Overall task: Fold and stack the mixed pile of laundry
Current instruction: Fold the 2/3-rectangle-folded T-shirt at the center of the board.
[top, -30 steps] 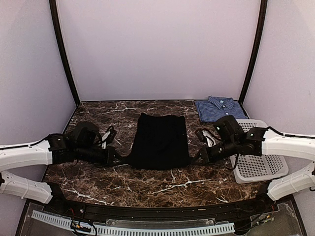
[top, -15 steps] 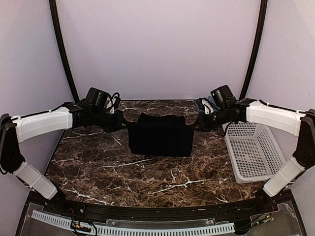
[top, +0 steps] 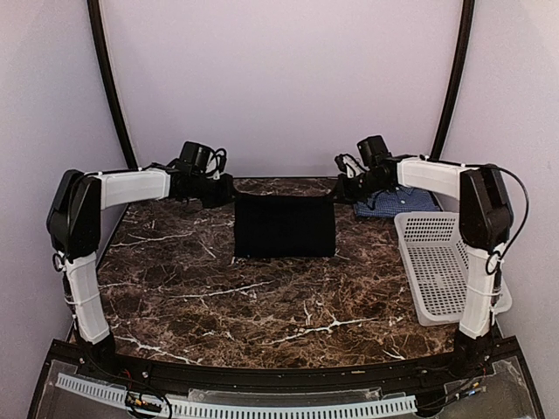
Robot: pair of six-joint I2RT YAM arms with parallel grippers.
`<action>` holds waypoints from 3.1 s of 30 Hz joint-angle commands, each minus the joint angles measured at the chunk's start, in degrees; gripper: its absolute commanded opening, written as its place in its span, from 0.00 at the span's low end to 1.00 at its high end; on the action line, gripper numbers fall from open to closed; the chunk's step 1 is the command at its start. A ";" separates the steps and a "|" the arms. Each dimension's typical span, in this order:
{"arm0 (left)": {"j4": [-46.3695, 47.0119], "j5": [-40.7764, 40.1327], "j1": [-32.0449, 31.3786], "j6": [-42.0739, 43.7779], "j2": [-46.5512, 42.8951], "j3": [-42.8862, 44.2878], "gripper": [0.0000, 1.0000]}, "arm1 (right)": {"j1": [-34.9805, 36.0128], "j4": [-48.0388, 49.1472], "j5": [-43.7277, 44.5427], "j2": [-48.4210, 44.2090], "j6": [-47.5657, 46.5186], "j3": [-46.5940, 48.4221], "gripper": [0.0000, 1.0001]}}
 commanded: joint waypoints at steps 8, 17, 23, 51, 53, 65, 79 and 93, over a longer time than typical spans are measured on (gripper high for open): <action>3.89 2.34 1.78 1.48 16.82 8.61 0.00 | -1.26 4.26 -3.06 19.46 -0.85 11.53 0.00; 6.20 2.97 -1.87 -0.38 9.72 -7.64 0.00 | 1.07 9.76 -3.57 11.32 0.87 -5.21 0.00; 9.73 0.64 -6.23 -3.59 -6.50 -24.88 0.00 | 5.58 14.55 -2.82 -2.45 4.44 -24.37 0.00; 15.27 -0.65 -1.44 0.76 0.60 -14.03 0.00 | 1.00 13.24 -0.63 5.86 -1.11 -10.66 0.00; 15.01 -0.14 -1.24 1.09 4.81 -11.48 0.00 | 0.92 13.17 -1.16 9.21 -0.84 -8.30 0.00; 12.89 -0.22 -4.08 -1.10 -2.04 -25.77 0.00 | 4.26 15.46 -2.02 1.40 1.87 -24.96 0.00; -0.62 -2.18 -13.15 -3.58 -32.10 -42.58 0.54 | 9.86 5.61 -0.71 -25.90 3.72 -41.83 0.44; -0.42 -1.09 -20.39 40.02 -23.19 -24.32 0.55 | 7.05 -1.46 -15.16 -8.02 -8.21 -11.29 0.36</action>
